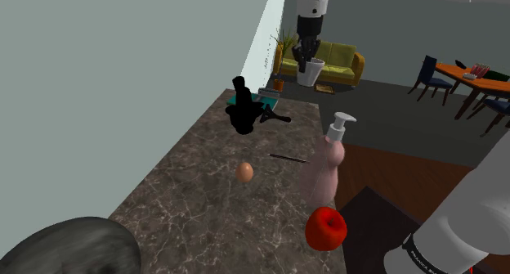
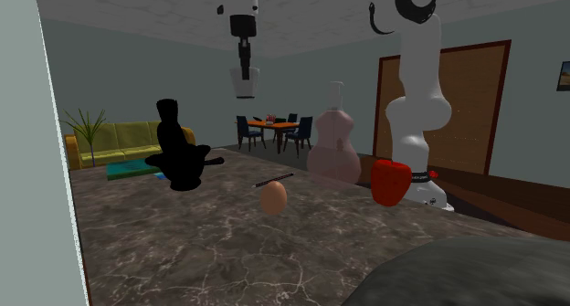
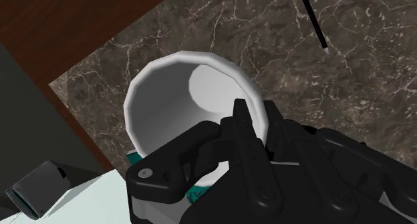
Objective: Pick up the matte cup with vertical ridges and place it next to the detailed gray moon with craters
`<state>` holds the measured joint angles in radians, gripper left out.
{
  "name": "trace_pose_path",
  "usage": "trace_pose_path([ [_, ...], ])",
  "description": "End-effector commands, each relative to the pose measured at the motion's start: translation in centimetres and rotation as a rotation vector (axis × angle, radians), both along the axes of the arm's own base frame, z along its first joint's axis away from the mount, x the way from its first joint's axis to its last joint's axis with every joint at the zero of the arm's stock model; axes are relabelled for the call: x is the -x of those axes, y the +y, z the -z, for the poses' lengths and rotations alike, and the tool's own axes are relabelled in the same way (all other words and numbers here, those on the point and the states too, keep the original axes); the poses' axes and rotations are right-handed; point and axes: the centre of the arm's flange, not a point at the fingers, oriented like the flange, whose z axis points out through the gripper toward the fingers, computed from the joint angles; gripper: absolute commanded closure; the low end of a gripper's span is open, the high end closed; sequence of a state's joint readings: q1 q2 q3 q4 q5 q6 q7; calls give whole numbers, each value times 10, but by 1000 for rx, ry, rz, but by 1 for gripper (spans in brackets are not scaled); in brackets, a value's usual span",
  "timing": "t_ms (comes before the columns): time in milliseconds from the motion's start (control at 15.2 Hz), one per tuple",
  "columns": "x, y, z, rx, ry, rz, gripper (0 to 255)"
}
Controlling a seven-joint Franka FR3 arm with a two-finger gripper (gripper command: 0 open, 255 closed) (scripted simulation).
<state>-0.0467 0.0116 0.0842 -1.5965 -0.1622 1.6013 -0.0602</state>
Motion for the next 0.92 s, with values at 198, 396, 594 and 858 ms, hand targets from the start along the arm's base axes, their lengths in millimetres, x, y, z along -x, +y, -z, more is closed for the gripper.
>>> trace_pose_path([
  [198,26,46,-6,0,0,0,255],
  [396,44,81,-6,0,0,0,255],
  [594,63,116,-6,0,0,0,255],
  [858,88,162,-6,0,0,0,255],
])
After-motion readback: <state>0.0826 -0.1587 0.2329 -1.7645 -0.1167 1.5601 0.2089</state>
